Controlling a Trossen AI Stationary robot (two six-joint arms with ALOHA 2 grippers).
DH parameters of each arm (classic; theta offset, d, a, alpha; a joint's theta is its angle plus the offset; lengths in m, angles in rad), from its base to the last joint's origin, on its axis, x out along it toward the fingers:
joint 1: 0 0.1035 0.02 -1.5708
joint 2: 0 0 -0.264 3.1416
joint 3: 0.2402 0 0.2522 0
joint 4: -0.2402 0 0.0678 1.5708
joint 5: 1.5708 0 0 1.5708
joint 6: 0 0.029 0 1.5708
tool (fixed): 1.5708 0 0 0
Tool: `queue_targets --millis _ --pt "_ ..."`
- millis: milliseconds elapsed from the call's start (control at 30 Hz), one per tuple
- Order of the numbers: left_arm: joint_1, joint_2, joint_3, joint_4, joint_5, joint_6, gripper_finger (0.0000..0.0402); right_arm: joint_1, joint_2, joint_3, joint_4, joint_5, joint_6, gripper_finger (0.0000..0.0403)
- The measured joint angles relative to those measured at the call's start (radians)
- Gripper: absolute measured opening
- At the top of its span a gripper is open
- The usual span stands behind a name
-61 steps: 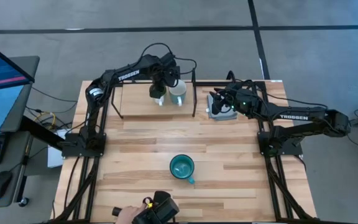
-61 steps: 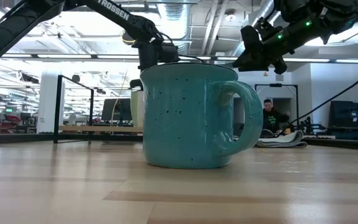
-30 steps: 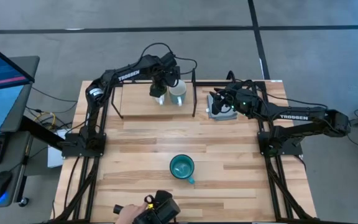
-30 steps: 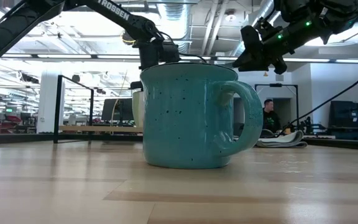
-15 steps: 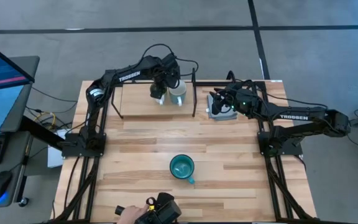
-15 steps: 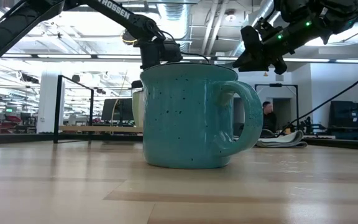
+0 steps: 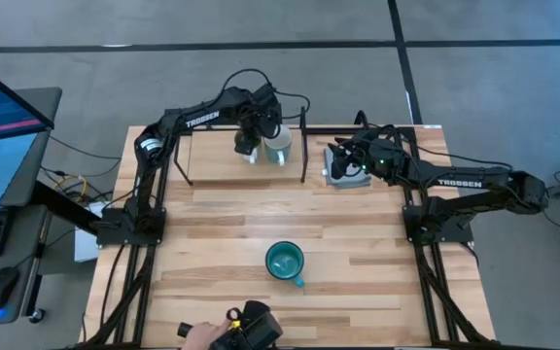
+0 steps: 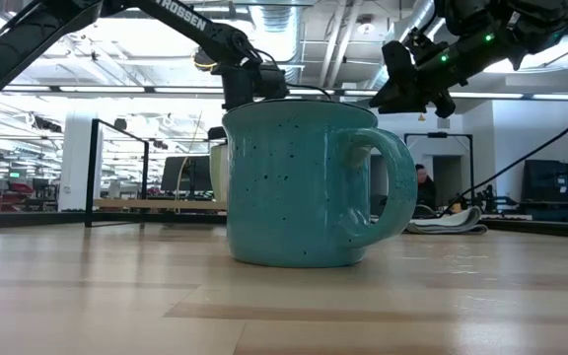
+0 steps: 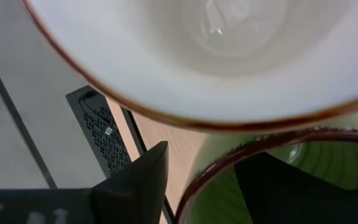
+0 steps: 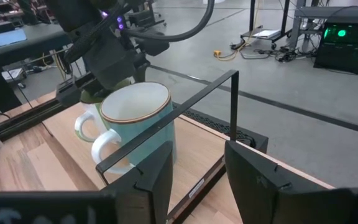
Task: Stack small to large cups/mugs on shelf
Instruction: Put the green mug on the shelf, then put the blue mug on the shelf
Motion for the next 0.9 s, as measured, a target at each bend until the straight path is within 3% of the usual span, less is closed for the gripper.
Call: queue_targets --millis 467,900 --pt "0.000 0.000 0.000 -0.037 -0.017 -0.049 0.0268 0.000 0.000 0.000 0.000 0.000 0.000 0.0166" --pt "0.001 -0.050 0.000 -0.044 -0.020 -0.075 0.0271 0.000 0.000 0.000 0.000 0.000 0.000 0.0166"
